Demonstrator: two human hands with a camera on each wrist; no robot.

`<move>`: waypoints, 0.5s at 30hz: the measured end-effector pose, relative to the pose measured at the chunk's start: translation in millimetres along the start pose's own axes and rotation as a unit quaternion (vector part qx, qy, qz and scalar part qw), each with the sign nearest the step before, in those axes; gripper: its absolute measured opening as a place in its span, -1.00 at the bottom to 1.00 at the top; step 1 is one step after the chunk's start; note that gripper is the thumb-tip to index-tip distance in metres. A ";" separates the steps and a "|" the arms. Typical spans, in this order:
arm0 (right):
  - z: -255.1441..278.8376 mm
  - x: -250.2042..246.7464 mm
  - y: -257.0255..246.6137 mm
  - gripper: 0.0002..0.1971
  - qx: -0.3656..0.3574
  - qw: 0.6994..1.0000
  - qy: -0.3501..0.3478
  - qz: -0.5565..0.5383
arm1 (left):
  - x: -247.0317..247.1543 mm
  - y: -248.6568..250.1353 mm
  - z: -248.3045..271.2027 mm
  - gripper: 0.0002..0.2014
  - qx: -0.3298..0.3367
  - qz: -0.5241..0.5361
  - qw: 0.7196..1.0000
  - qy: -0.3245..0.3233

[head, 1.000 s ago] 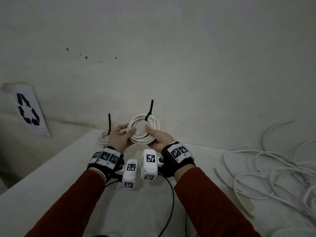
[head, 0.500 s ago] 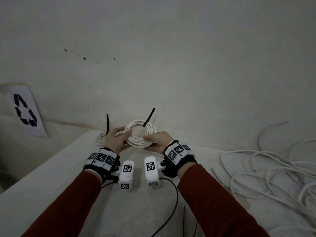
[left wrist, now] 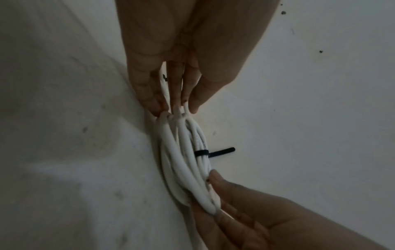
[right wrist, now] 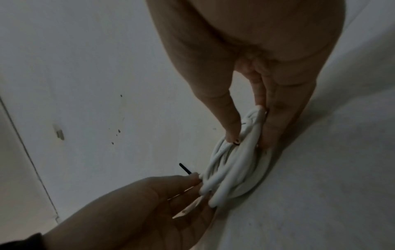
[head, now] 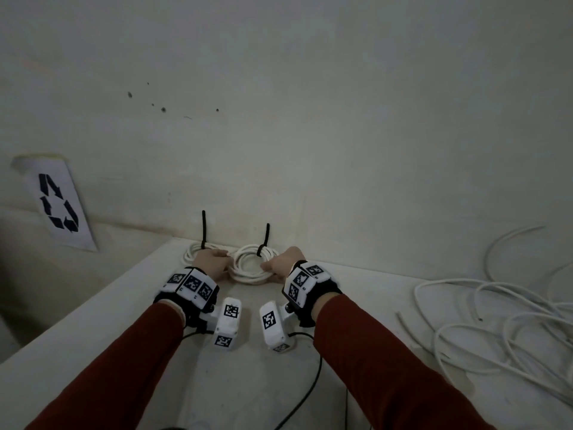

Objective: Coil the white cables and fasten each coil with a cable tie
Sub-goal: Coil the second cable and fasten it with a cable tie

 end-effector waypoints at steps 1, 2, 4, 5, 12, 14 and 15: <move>-1.0 -0.3 -0.9 -0.64 -0.005 1.000 0.006 0.016 | -4.1 -0.2 -1.9 -0.65 0.003 -0.024 1.000 0.005; -2.7 0.2 -1.6 -0.62 -0.010 1.000 0.007 0.022 | -7.1 -2.0 -5.0 -0.66 0.005 -0.044 0.999 0.009; -5.6 4.7 -1.4 -0.63 -0.011 1.000 0.001 0.014 | -10.1 -2.5 -8.3 -0.69 0.005 -0.058 0.998 0.025; -7.6 7.3 -1.2 -0.64 -0.011 1.000 0.003 0.009 | -10.0 -0.3 -7.4 -0.71 0.009 -0.077 0.997 0.028; -12.2 20.3 -4.1 -0.66 -0.022 1.000 0.006 -0.005 | -11.9 17.9 2.0 -0.71 0.028 -0.401 0.915 0.028; -16.1 22.8 -1.9 -0.73 -0.012 0.999 -0.006 -0.029 | -16.1 16.3 -3.7 -0.56 0.007 -0.325 0.945 0.041; -16.3 23.1 -1.3 -0.78 -0.009 0.999 -0.017 -0.051 | -16.4 17.3 -2.8 -0.48 0.013 -0.323 0.945 0.049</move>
Point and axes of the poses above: each hand's wrist, its own z-axis away from the middle knuckle, its own x-axis out of the palm, y = z × x, the point moved 7 cm from there along -z, towards the middle knuckle, and after that the axes turned 2 degrees about -x, right-handed, at the moved point
